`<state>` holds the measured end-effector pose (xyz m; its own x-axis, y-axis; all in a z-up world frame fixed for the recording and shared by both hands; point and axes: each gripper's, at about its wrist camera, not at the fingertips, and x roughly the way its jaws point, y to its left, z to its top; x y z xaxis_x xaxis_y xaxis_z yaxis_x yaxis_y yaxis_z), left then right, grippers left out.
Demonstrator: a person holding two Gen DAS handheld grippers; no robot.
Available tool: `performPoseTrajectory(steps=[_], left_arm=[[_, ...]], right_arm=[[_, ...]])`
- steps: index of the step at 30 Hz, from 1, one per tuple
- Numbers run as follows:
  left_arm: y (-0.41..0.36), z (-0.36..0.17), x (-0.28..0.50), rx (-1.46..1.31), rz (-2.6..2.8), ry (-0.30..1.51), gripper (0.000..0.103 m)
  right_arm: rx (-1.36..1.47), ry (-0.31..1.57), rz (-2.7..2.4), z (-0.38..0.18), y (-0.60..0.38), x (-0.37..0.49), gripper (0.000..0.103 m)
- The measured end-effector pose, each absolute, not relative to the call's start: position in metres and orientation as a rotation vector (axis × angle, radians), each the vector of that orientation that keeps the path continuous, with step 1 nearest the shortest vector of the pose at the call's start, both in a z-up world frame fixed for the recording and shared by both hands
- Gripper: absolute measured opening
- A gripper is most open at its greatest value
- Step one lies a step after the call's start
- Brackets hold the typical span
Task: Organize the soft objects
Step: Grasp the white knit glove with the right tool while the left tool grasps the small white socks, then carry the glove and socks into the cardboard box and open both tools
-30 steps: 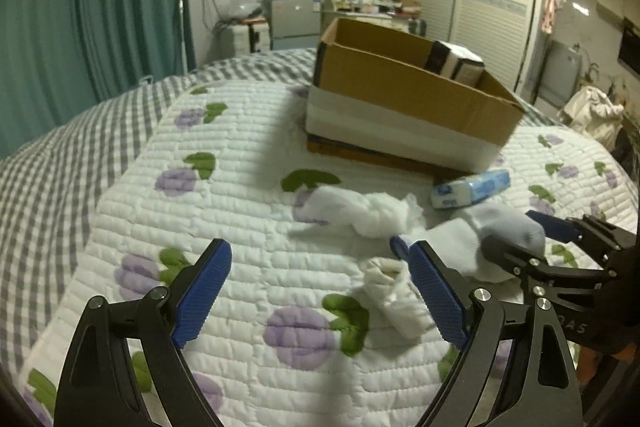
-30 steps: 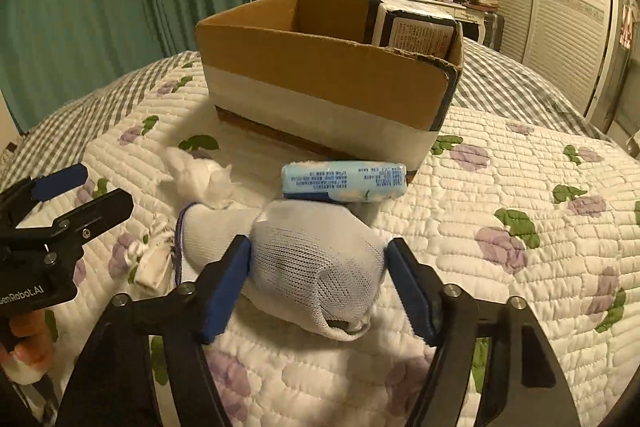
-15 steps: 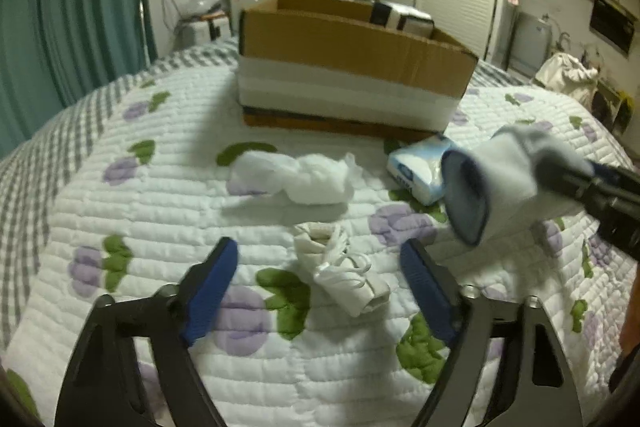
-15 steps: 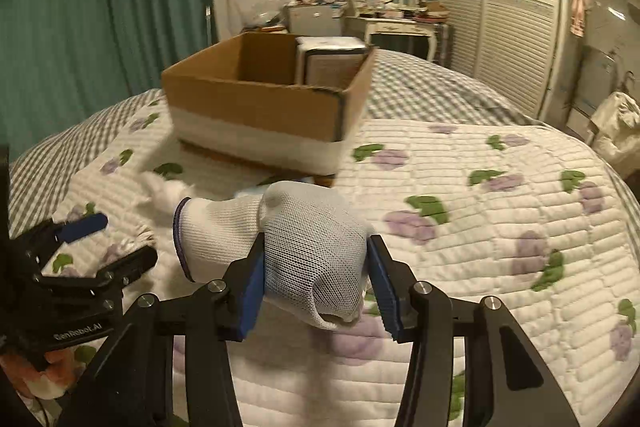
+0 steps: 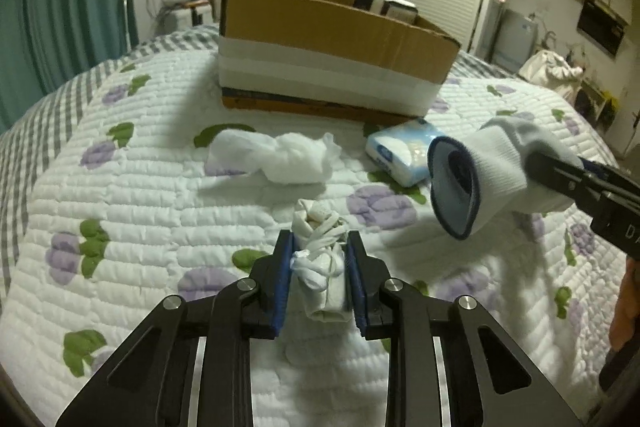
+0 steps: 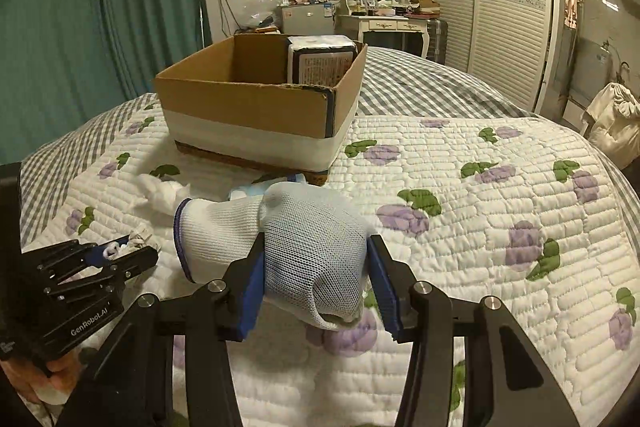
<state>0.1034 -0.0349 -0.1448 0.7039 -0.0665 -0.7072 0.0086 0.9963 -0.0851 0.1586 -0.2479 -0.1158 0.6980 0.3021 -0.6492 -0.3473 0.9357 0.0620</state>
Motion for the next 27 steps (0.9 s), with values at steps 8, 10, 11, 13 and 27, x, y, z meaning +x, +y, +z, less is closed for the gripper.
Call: performPoseTrajectory(steps=[8,10,11,13,27], left_arm=[[-0.045,-0.115,0.078,-0.052,-0.065,0.737,0.025],[-0.048,-0.103,0.070,-0.044,-0.073,0.717,0.025],[-0.048,-0.098,0.067,-0.041,-0.076,0.709,0.025],[-0.051,-0.084,0.060,-0.037,-0.083,0.688,0.025],[-0.047,0.013,0.065,0.004,-0.073,0.527,0.025]], right_arm=[[-0.037,0.704,0.342,-0.114,-0.258,0.128,0.048],[-0.033,0.696,0.347,-0.111,-0.260,0.119,0.048],[-0.033,0.693,0.348,-0.109,-0.261,0.116,0.048],[-0.026,0.680,0.356,-0.101,-0.263,0.109,0.048],[-0.038,0.498,0.400,0.001,-0.257,0.104,0.048]])
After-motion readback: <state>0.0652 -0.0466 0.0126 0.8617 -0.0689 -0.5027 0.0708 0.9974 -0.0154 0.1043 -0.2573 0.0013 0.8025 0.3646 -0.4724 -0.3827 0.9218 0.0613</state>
